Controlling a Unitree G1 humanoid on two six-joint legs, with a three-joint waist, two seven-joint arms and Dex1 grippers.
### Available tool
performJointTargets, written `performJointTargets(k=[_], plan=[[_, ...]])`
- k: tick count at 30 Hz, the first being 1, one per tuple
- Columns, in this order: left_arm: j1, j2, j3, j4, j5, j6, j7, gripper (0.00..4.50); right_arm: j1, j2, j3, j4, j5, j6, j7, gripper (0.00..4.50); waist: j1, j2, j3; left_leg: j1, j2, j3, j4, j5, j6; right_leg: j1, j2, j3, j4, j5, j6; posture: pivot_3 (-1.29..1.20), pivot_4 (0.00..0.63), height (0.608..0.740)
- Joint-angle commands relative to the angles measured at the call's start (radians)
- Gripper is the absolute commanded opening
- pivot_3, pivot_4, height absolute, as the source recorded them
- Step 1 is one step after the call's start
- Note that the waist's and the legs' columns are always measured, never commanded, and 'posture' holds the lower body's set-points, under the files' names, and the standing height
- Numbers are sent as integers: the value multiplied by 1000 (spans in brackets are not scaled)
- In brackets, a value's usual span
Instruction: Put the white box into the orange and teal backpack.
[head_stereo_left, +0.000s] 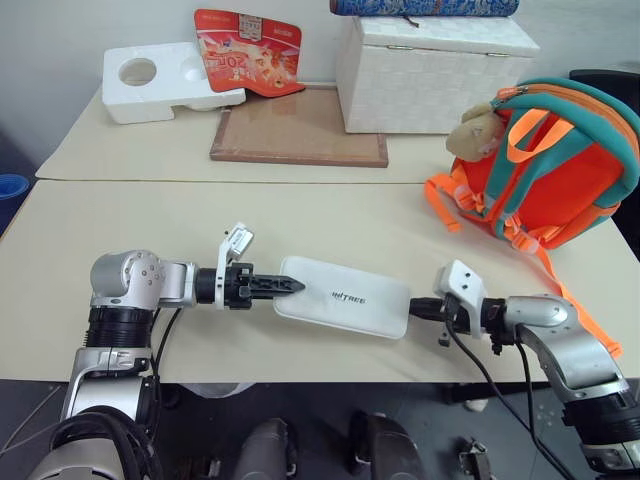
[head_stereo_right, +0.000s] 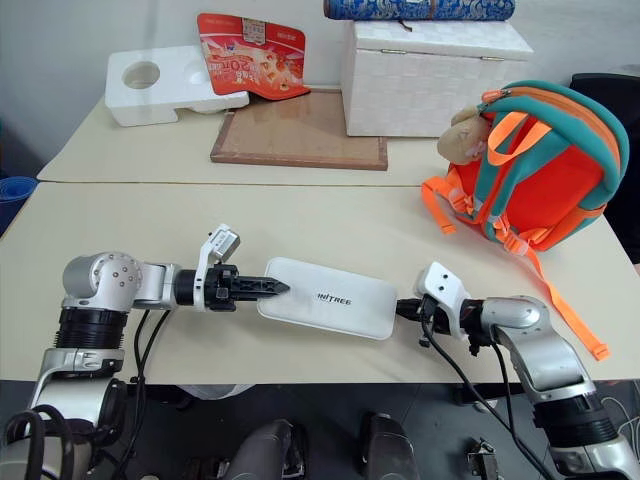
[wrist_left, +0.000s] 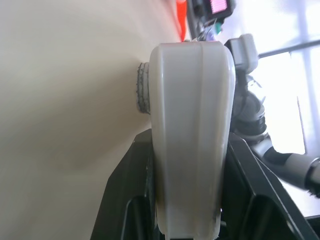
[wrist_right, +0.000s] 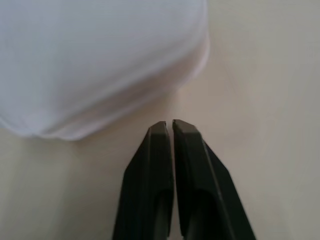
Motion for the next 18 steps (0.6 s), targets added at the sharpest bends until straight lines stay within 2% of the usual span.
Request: performJointTargets(k=[1, 4, 7, 11, 14, 18], plan=[[-22, -23, 209, -63, -54, -22, 84, 1246, 32, -19, -282, -68, 132, 128, -107, 1254, 2, 0, 1, 0, 0, 0, 0, 0, 0, 0, 0, 0, -1, 0, 0, 0, 150, 740], [-65, -47, 363, -47, -59, 4, 182, 1246, 31, -3, -406, -75, 177, 190, -199, 2220, 4, -1, 1, 0, 0, -1, 0, 0, 0, 0, -1, 0, -2, 0, 0, 0, 150, 740], [-105, -67, 475, -100, -76, 36, 266, 1246, -40, 71, -491, -44, 214, 209, -342, 3254, 0, -1, 1, 0, 0, -1, -1, 0, -1, 0, 0, -1, -2, 0, 0, 0, 150, 740], [-157, -104, 524, -142, -22, 8, 407, 1246, -144, 144, -489, 11, 216, 223, -465, 4478, -2, -1, 1, 1, 0, 0, -2, 0, -2, 0, 0, 1, 0, 0, 0, 0, 150, 740], [-173, -107, 530, -187, -69, 24, 408, 1246, -237, 187, -437, 110, 172, 172, -529, 4478, -4, -1, 1, 1, 0, 0, -3, 0, -1, -1, 1, 1, 2, 0, 0, 0, 150, 740], [-180, -99, 517, -243, -124, 40, 398, 1246, -404, 248, -450, 295, 189, 118, -591, 4478, -10, -1, 3, -1, -1, 3, -3, 1, -1, -4, 1, 3, 4, 0, 0, 0, 150, 740]])
